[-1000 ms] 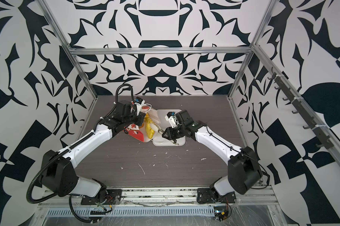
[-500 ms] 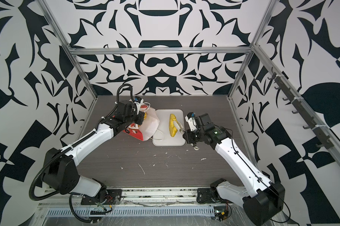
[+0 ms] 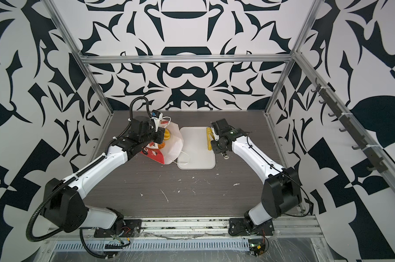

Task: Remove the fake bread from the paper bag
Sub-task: 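Pull the yellow bread out with the tongs and move it over the tray, then lower the bread onto the white tray and open the tongs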

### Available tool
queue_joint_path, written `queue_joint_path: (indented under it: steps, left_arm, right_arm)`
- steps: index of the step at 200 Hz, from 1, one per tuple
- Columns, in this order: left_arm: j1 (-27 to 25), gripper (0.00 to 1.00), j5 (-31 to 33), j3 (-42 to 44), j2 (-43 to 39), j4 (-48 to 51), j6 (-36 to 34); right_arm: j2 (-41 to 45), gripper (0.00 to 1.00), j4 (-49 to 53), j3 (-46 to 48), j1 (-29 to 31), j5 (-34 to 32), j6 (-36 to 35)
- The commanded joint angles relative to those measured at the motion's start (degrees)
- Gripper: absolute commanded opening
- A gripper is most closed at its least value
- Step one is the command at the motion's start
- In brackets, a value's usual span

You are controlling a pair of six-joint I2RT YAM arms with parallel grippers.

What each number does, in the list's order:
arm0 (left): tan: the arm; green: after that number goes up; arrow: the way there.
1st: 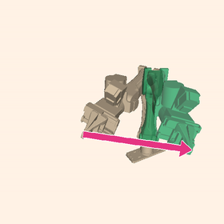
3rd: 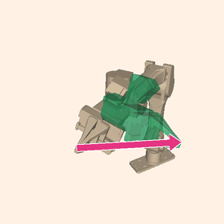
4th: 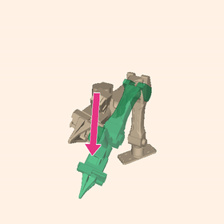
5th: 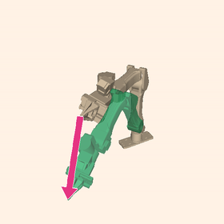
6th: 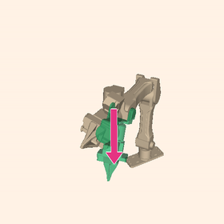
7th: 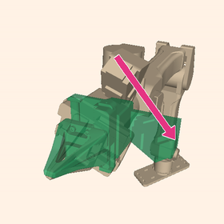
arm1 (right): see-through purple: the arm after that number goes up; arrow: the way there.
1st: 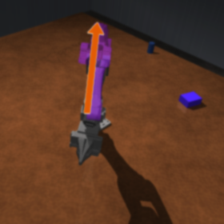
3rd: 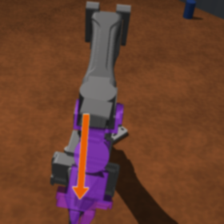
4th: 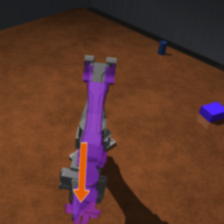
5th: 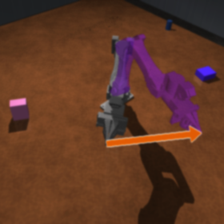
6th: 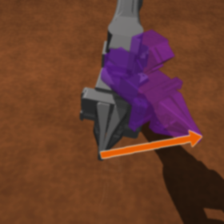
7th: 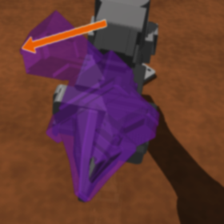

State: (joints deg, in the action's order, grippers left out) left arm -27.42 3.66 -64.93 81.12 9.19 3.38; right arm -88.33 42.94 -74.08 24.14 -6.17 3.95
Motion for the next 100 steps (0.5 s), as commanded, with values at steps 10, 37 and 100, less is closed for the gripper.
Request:
queue_joint_path:
  steps: [10,37,100]
  left_arm:
    - [0.3,0.0,-0.3,1.8,-1.8,-1.7,0.7]
    - [0.5,0.0,-0.6,1.9,-1.7,-1.9,0.6]
    - [0.7,0.0,-1.2,2.4,-1.6,-2.2,0.7]
  right_arm:
    - [-0.5,0.26,-2.8,-3.2,0.1,-4.1,-1.9]
    - [-2.6,0.27,-4.1,-3.3,0.0,-4.3,-2.2]
    - [-7.6,0.27,-5.0,-5.7,0.9,-4.3,-1.7]
